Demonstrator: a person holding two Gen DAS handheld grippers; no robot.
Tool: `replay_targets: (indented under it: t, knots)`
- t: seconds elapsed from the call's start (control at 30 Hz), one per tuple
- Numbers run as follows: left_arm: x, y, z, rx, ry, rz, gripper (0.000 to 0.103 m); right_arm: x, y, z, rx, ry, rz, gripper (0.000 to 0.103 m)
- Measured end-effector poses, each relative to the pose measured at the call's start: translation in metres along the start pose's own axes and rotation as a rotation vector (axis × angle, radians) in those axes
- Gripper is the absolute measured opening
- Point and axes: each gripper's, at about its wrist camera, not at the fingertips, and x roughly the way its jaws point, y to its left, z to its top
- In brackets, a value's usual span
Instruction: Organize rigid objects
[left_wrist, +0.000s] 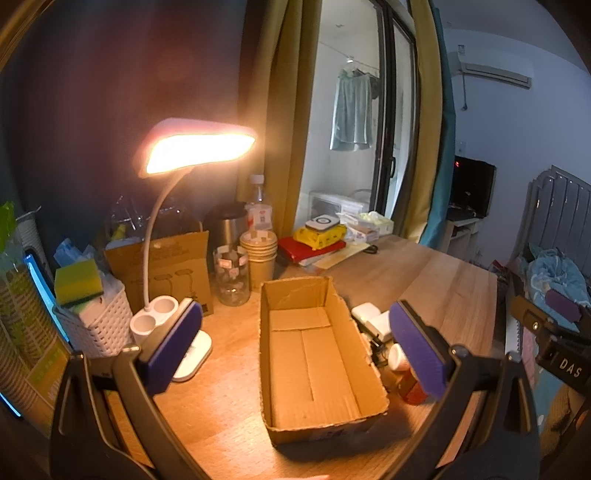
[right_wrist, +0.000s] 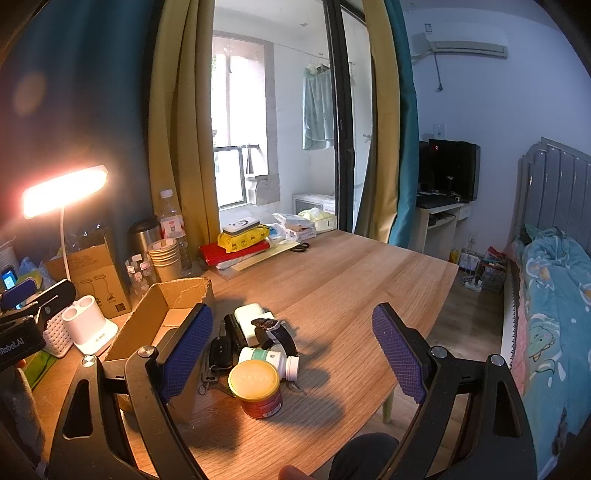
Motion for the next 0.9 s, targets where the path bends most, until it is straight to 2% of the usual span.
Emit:
replay_targets:
  t: [0.9]
  knots:
    - [0.0004,-0.0005,0.0004,-0.002,0.010,-0.006,0.102,0.0029,0.0046,-0.0049,-0.002,0.006,0.015,0.090]
